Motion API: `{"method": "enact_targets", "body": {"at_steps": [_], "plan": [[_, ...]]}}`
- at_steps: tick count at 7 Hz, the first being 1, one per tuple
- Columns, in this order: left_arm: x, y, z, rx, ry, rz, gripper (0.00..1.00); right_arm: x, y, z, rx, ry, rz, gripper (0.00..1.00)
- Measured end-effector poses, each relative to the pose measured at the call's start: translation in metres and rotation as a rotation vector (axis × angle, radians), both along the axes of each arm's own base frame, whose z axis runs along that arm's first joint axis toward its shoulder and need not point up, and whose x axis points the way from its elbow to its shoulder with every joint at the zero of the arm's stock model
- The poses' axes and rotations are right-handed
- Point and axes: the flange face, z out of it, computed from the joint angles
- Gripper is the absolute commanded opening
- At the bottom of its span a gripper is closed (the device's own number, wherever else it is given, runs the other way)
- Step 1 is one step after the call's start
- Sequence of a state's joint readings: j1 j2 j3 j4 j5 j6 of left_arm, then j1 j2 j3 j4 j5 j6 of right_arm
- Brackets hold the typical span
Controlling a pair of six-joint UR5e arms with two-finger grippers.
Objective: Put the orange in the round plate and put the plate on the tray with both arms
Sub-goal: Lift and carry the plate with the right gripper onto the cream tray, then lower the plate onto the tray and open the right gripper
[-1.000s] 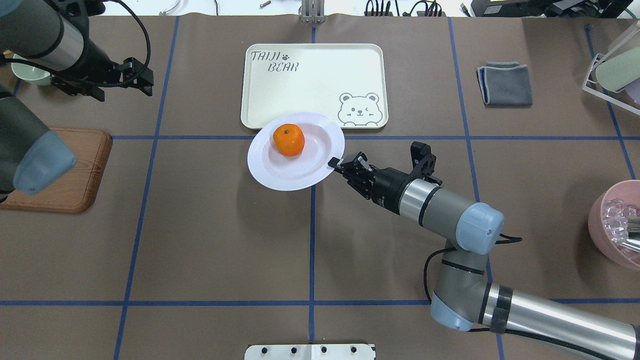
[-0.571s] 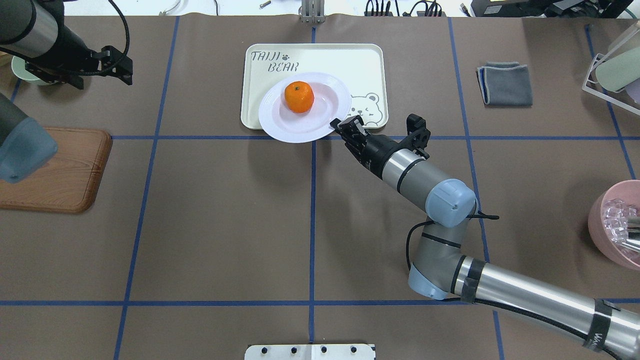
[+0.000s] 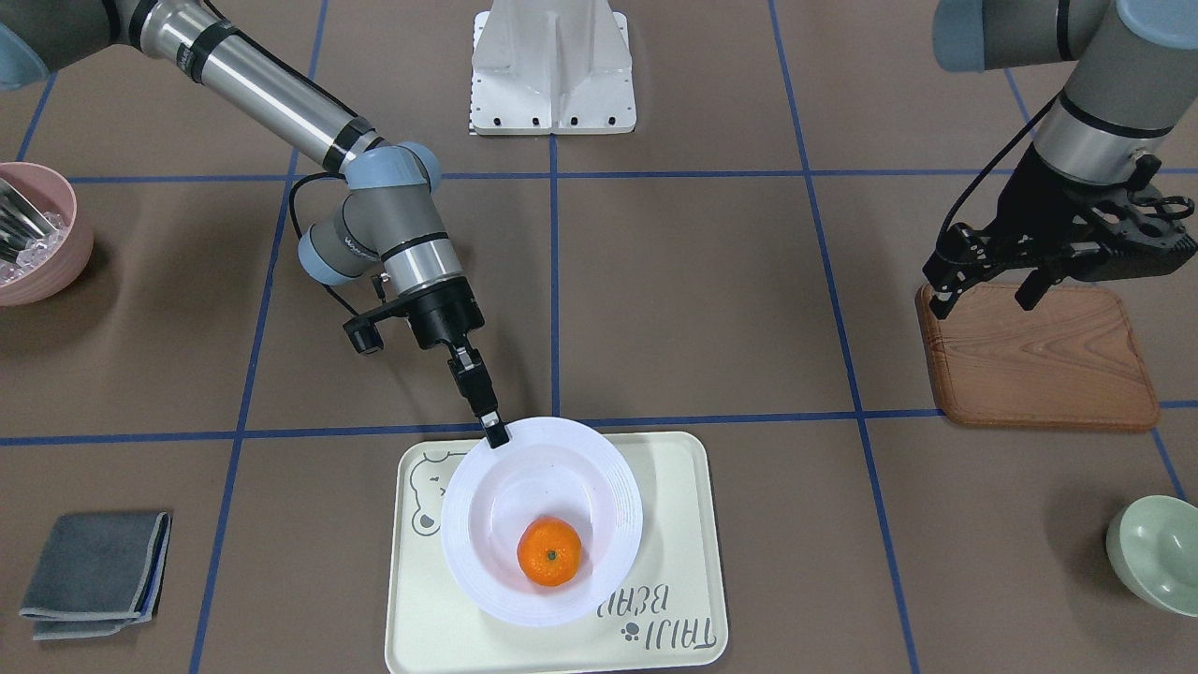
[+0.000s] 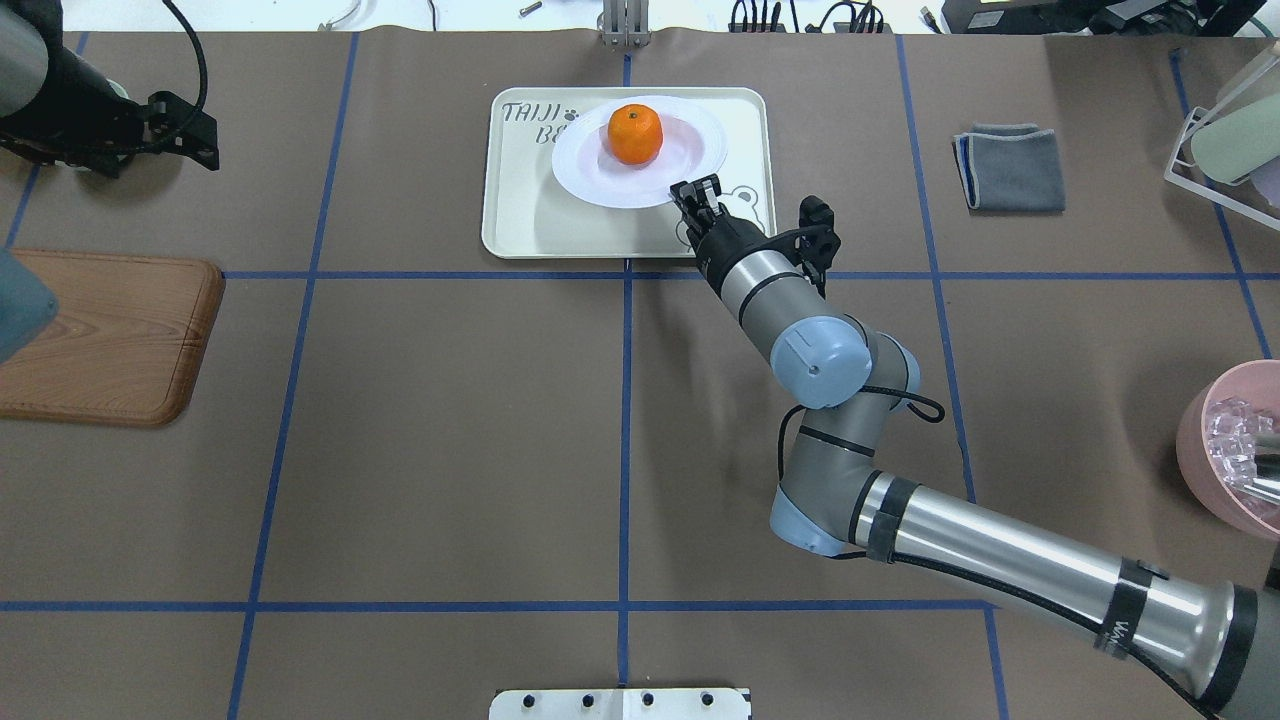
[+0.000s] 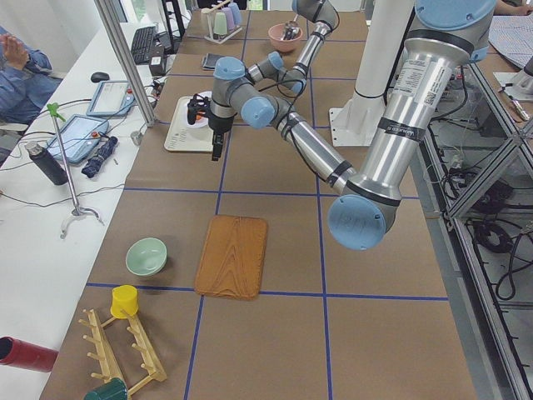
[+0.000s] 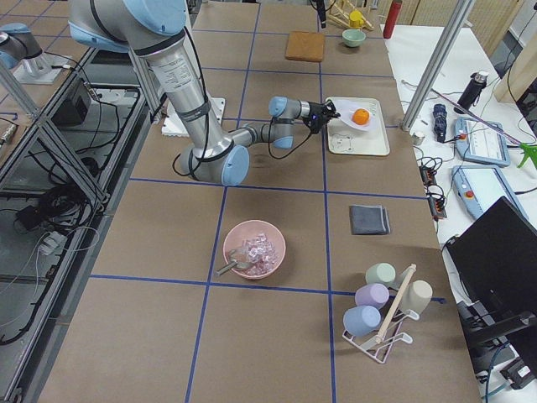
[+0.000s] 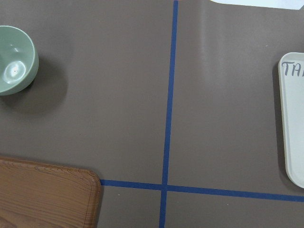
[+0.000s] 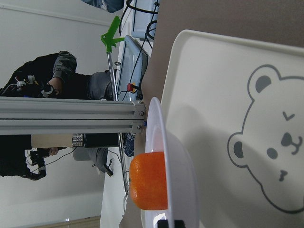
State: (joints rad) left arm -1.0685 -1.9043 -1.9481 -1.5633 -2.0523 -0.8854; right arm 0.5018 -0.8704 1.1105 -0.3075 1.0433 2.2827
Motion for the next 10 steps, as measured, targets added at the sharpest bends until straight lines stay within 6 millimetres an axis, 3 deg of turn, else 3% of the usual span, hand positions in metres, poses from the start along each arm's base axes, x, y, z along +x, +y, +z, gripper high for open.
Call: {"method": "enact_targets", "body": {"at_steps": [3, 4, 5, 7, 10], "plan": [[-0.002, 0.003, 0.000, 0.001, 0.001, 0.000, 0.98, -0.022, -0.020, 0.003, -0.047, 0.041, 0.014, 0.00], [-0.002, 0.003, 0.000, 0.002, 0.001, 0.000, 0.98, -0.028, -0.019, 0.001, -0.051, 0.046, 0.011, 0.92], [-0.002, 0.003, 0.000, 0.002, 0.001, 0.000, 0.98, -0.034, -0.014, 0.001, -0.052, 0.050, 0.006, 1.00], [-0.001, 0.003, 0.001, 0.000, 0.000, 0.001, 0.98, -0.040, 0.012, 0.004, -0.040, 0.054, -0.013, 1.00], [0.000, 0.002, 0.006, -0.009, -0.005, 0.003, 0.98, -0.001, 0.060, -0.014, 0.038, 0.073, -0.102, 1.00]]}}
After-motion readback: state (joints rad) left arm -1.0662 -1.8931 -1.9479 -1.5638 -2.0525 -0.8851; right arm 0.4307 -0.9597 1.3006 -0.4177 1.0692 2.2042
